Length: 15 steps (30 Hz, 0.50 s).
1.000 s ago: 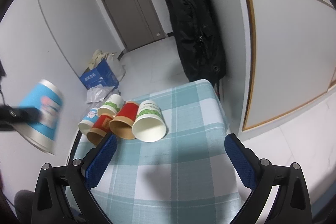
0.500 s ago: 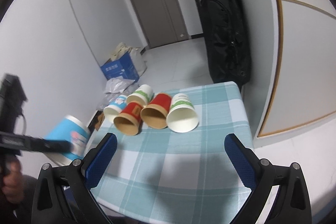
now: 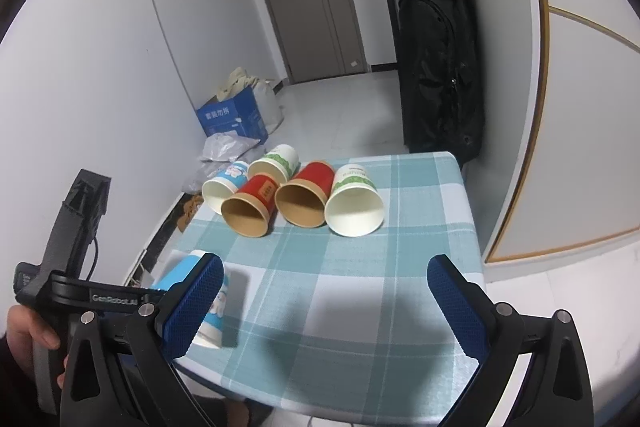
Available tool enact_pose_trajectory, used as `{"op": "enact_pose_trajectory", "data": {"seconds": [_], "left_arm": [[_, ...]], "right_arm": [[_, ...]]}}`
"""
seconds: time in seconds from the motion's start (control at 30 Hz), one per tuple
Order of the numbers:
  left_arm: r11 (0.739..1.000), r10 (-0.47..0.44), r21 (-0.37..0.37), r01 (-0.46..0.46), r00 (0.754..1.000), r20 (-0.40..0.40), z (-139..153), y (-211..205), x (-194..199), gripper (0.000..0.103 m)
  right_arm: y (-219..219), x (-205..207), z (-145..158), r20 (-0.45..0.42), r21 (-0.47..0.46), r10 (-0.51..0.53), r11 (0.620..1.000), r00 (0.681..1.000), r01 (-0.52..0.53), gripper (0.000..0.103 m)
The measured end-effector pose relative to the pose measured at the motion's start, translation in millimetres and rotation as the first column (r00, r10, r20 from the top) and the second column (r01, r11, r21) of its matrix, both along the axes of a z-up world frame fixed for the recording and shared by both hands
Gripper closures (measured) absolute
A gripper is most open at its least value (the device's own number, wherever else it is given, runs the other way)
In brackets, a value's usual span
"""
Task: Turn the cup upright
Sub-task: 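Lift the blue cup with the left gripper and lower it back down, then open the left gripper to release the blue cup and withdraw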
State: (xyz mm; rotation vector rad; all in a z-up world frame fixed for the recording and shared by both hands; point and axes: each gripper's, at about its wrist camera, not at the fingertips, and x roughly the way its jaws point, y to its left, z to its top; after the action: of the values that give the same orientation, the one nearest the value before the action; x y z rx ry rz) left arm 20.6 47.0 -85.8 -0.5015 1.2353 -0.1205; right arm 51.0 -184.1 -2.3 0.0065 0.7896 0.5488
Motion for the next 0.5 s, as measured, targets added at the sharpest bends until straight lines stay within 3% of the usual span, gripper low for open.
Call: {"op": "enact_pose_trajectory", "data": {"seconds": [0.27, 0.5], "left_arm": [[0.999, -0.009, 0.032, 0.009, 1.000, -0.010, -4.2, -0.3, -0.3, 0.054], [0.997, 0.064, -0.027, -0.066, 0.996, -0.064, -14.2, 12.7, 4.4, 0.045]], "right_arm": [[0.6, 3.8, -5.4, -0.020, -0.017, -0.008, 1.000, 1.000, 0.007, 0.000], [-0.2, 7.1, -7.2, -0.033, -0.017, -0.017, 1.000, 0.999, 0.016, 0.000]]}}
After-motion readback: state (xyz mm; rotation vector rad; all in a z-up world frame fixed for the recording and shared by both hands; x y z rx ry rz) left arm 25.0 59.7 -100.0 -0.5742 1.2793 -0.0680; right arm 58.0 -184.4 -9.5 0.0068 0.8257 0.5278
